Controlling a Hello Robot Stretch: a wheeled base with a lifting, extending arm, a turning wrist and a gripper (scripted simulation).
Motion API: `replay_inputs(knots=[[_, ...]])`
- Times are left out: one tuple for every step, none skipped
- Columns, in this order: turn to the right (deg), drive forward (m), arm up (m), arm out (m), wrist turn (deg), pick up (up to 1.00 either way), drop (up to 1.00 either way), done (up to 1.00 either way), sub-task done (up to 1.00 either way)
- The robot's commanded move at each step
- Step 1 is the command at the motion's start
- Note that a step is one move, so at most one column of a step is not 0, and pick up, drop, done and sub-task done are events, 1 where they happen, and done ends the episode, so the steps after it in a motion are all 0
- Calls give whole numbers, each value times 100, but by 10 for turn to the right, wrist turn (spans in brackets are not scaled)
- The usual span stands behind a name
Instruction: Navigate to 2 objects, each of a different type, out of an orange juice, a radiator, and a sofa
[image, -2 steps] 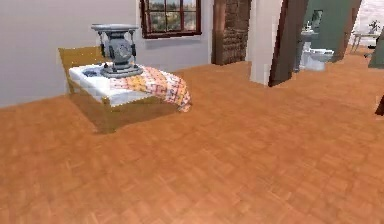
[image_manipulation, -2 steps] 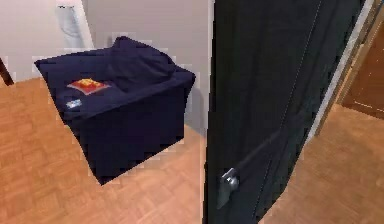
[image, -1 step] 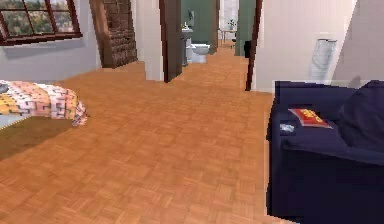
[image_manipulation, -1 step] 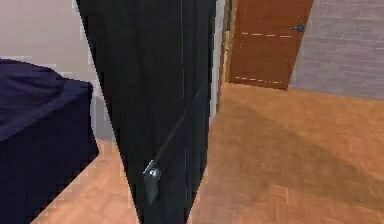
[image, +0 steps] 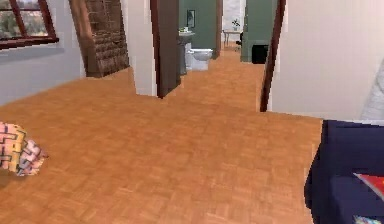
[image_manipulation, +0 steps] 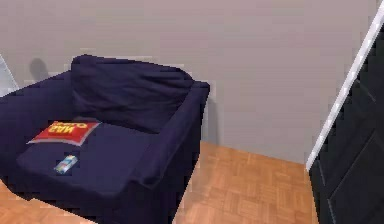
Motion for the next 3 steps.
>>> replay_inputs(knots=[[60,0,0,0,0,0,0,0,0],[0,100,0,0,0,0,0,0,0],[0,100,0,0,0,0,0,0,0]])
